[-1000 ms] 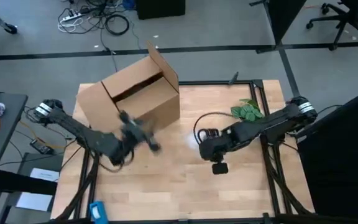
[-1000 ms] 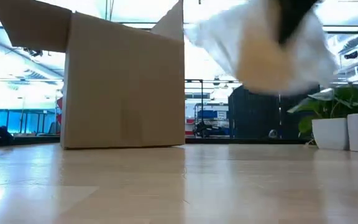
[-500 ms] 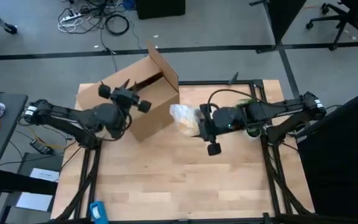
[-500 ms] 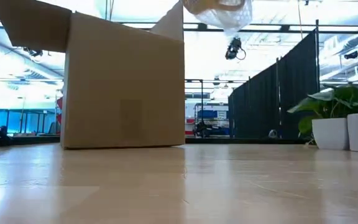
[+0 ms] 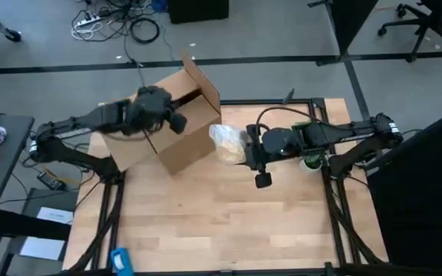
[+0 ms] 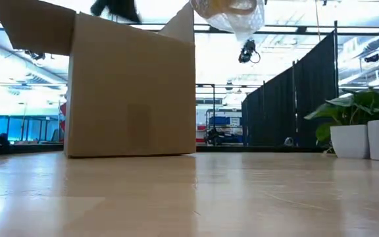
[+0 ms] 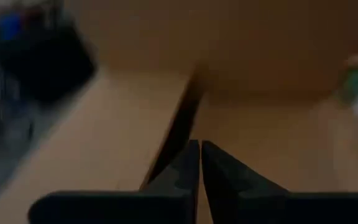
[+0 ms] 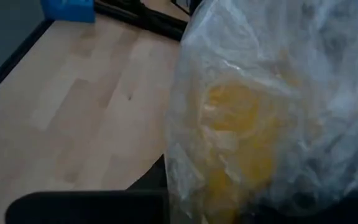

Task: Wrap mug
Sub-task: Put the wrapped yellow mug into the box

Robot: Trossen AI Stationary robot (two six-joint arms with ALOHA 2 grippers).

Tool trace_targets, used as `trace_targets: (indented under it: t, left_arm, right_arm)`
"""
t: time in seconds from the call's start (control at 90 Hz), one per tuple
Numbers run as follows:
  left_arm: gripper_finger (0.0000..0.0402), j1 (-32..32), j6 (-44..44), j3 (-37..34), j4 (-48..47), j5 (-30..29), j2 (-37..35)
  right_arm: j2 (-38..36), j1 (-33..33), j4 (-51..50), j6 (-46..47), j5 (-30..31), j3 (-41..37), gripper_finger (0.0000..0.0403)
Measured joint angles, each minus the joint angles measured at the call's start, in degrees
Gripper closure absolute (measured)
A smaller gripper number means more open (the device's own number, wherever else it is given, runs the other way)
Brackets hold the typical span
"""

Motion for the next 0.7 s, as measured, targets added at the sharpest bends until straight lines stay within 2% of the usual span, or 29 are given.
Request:
trace_targets:
  t: [0.078,0.167,0.256,0.344,0.4,0.578,0.7]
  left_arm:
    - [0.0399,2.64,-2.78,0.14,-5.64,5.66,2.55]
    - [0.0401,5.04,-4.69,0.16,-11.45,10.55,5.85]
    - [0.0401,5.8,-4.72,0.49,-11.46,19.71,8.86]
    - [0.0401,5.22,-1.93,0.23,-5.68,32.19,11.13]
    - [0.0402,3.89,-0.35,0.16,-0.85,37.96,12.14]
    - [0.0402,0.22,0.0,0.42,10.21,51.92,12.25]
    - [0.0402,-3.28,-0.07,0.27,20.74,57.03,12.42]
  right_arm:
    - [0.0,-0.03,2.3,-0.03,-0.81,0.01,0.0369]
    - [0.0,0.21,6.72,-0.29,-5.16,0.05,0.0369]
    - [0.0,1.34,10.29,-1.51,-7.99,0.09,0.0369]
    - [0.0,2.08,13.43,-3.88,-8.24,0.09,0.0369]
    - [-0.02,2.42,14.99,-4.52,-8.07,0.19,0.0369]
    - [-0.1,3.29,20.96,-7.0,-11.25,3.84,0.037]
    - [0.35,3.71,26.9,-9.68,-14.16,6.92,0.037]
